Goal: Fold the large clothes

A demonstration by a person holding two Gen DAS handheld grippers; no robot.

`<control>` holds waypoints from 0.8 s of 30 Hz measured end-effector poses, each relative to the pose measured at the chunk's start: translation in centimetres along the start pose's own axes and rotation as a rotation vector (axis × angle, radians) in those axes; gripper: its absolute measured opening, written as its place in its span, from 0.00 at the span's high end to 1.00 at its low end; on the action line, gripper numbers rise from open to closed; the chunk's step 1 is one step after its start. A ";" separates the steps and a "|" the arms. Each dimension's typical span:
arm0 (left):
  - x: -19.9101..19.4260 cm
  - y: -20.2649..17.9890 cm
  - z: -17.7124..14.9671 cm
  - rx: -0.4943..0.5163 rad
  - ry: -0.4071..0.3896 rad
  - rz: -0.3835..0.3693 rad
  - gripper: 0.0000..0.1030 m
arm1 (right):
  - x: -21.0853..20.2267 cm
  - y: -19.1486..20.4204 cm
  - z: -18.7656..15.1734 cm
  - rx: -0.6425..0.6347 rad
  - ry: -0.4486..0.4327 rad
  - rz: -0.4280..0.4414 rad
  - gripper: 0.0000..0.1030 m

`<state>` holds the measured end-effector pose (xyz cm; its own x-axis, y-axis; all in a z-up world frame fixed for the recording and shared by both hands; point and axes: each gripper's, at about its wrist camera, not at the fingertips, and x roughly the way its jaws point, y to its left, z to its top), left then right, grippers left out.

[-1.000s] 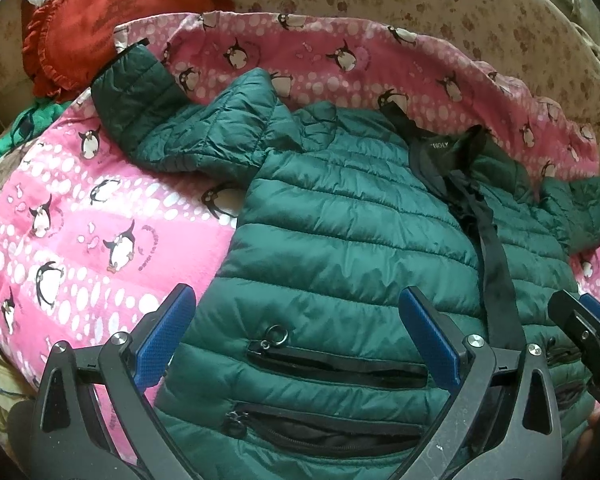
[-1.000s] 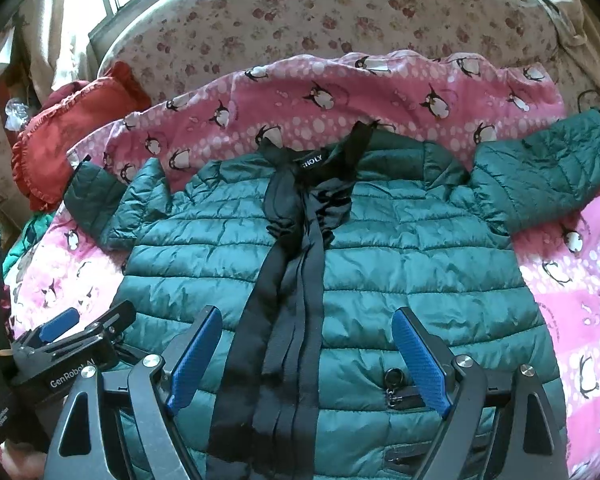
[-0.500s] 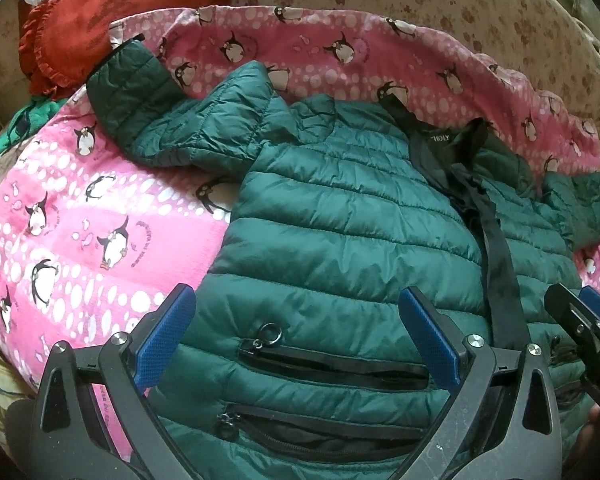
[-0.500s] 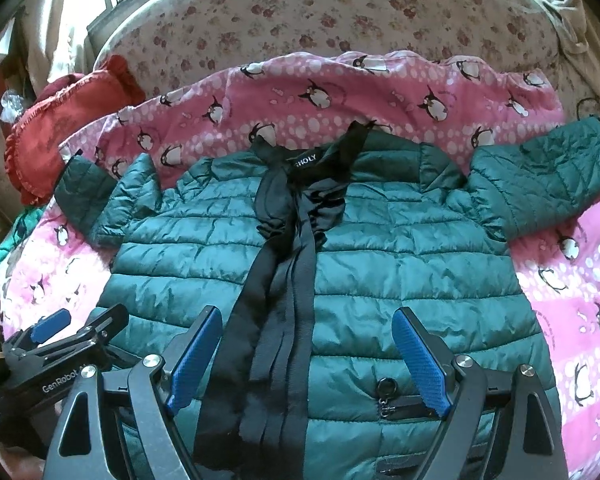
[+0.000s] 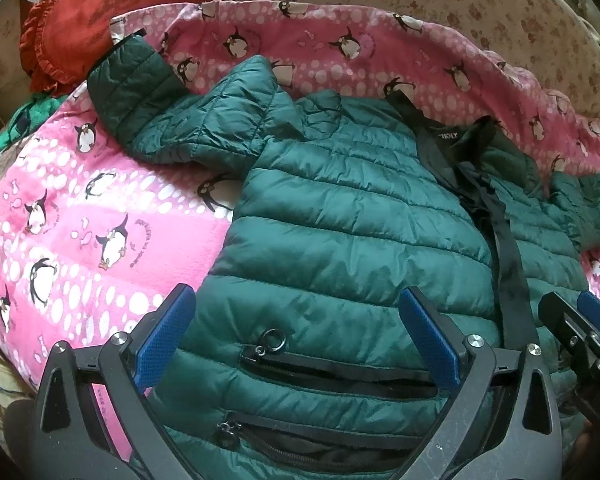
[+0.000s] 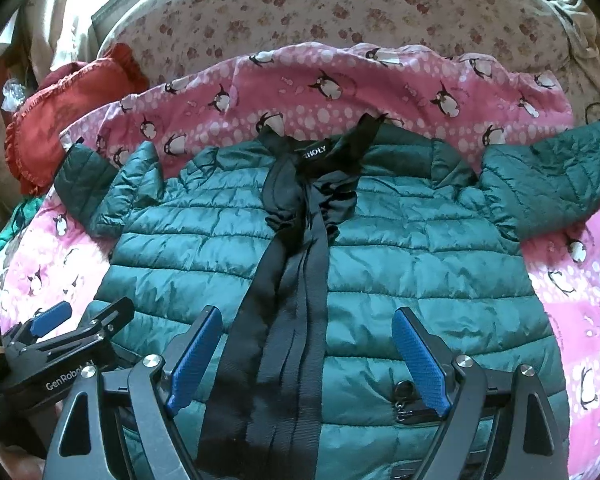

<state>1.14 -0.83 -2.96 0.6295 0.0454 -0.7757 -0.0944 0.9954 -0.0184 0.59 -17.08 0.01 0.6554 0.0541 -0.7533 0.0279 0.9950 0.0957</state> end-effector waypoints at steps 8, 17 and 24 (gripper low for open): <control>0.4 0.1 0.3 0.004 0.007 0.009 0.01 | 0.4 -1.0 0.1 0.037 -0.024 -0.003 0.17; 0.8 -0.2 1.0 0.013 0.017 0.018 0.01 | 1.3 -1.5 0.2 0.033 -0.013 -0.023 0.17; 1.7 -0.4 1.5 0.016 0.027 0.024 0.01 | 2.6 -1.5 0.7 0.050 0.038 -0.019 0.17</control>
<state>3.35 -1.06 -3.32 0.6062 0.0674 -0.7925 -0.0970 0.9952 0.0105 2.78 -18.48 -1.68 0.6250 0.0393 -0.7796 0.0783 0.9905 0.1127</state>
